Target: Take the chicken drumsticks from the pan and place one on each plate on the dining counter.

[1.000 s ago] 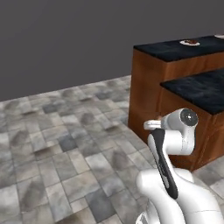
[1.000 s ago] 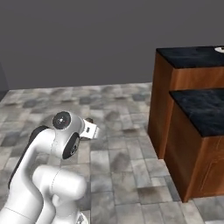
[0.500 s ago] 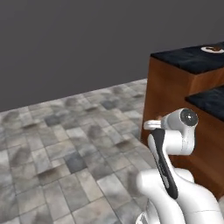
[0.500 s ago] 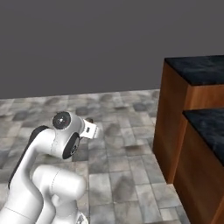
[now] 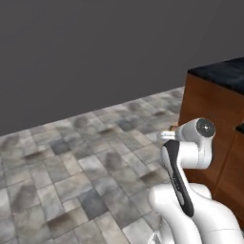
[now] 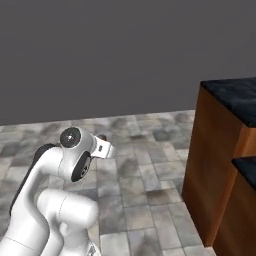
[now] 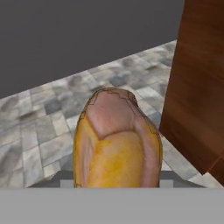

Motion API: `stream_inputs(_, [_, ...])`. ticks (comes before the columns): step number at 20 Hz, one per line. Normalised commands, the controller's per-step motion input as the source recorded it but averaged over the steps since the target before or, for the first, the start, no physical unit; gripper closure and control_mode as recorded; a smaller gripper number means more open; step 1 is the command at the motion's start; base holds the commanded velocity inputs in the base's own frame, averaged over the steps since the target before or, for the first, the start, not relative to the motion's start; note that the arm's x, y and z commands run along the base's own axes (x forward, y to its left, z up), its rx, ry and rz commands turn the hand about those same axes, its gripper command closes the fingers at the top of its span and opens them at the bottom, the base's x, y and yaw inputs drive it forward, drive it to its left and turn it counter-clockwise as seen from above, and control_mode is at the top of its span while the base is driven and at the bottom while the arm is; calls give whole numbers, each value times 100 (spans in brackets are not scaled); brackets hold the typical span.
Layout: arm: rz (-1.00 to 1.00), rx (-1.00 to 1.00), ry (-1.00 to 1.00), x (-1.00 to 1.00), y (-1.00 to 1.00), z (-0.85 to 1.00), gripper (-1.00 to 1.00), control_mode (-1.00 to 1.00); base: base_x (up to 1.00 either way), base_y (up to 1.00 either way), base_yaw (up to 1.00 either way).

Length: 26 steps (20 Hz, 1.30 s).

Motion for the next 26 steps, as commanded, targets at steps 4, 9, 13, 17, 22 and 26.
stream_inputs(4, [0, 0, 0, 0, 0, 0, 100, 100, 100, 40, -13])
stream_inputs(9, [0, 0, 0, 0, 0, 0, 100, 100, 100, 47, -31])
stream_inputs(13, [0, 0, 0, 0, 0, 0, 100, 100, 99, 51, -43])
stream_inputs(17, [0, 0, 0, 0, 0, 0, 100, 100, 98, 52, -45])
stream_inputs(22, [0, 0, 0, 0, 0, 0, 100, 100, 99, 52, -43])
stream_inputs(26, [0, 0, 0, 0, 0, 0, 100, 100, 99, 52, -42])
